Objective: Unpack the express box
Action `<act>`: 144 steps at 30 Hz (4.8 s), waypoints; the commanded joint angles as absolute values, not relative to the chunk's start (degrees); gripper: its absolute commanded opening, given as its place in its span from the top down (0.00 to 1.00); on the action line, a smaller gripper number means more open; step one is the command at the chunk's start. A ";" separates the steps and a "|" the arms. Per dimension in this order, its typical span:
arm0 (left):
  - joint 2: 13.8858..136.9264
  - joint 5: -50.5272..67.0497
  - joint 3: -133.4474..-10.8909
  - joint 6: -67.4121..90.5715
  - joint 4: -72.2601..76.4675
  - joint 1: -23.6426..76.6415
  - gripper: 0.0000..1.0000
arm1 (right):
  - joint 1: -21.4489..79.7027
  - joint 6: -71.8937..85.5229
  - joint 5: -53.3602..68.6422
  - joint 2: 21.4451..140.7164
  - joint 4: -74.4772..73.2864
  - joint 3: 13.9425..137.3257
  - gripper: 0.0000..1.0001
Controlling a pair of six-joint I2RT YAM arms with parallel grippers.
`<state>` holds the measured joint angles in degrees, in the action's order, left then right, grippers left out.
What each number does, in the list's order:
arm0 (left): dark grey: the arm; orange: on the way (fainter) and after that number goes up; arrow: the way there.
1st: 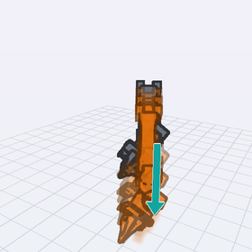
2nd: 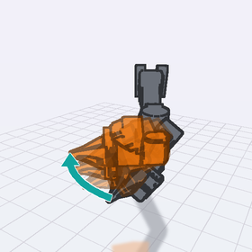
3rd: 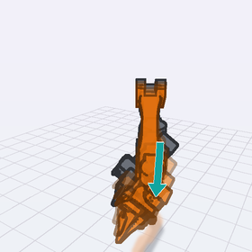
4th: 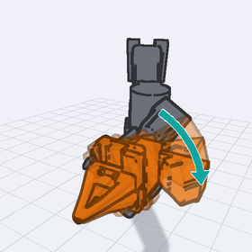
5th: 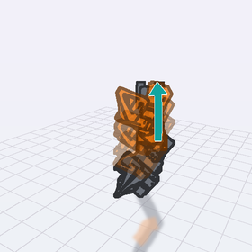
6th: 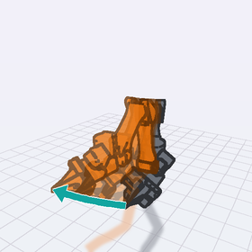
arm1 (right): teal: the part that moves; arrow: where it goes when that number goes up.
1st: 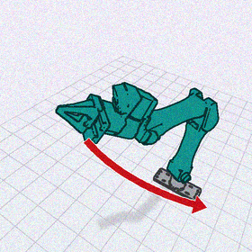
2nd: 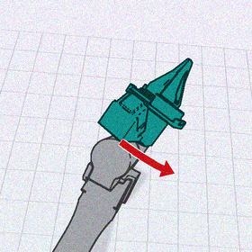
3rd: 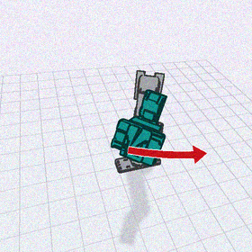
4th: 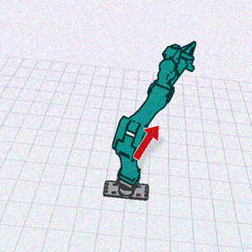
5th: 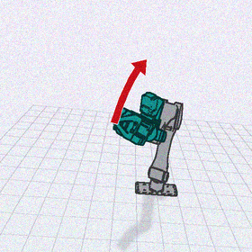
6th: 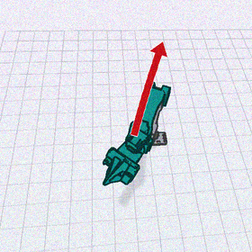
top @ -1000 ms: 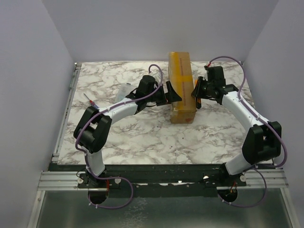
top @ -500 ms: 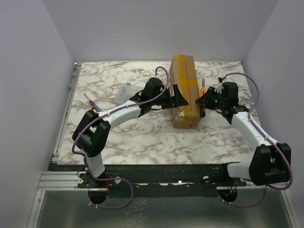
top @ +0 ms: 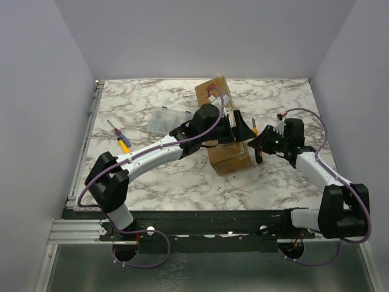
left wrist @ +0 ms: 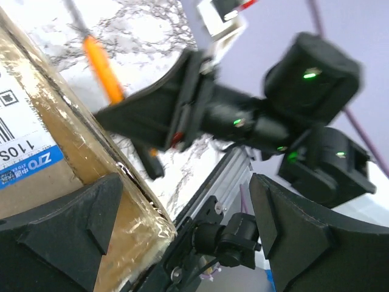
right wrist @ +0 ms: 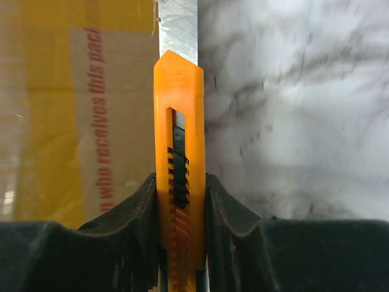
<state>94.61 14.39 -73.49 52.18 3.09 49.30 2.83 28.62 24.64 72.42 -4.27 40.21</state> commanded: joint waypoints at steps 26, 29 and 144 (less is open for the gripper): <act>81.12 17.96 -77.38 39.20 -14.45 40.13 0.08 | 9.26 18.65 25.07 60.08 -16.43 40.44 1.00; 82.23 19.41 -76.32 43.91 -10.40 40.17 0.09 | 14.94 18.48 19.35 59.26 -17.99 44.32 1.00; 79.75 41.37 -49.97 99.34 34.81 37.66 1.00 | 44.83 -57.01 32.40 50.69 19.50 39.91 0.80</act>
<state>79.15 37.06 -49.58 103.66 37.63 35.05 44.45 -56.73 33.78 48.66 22.20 37.95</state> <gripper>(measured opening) 0.218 0.285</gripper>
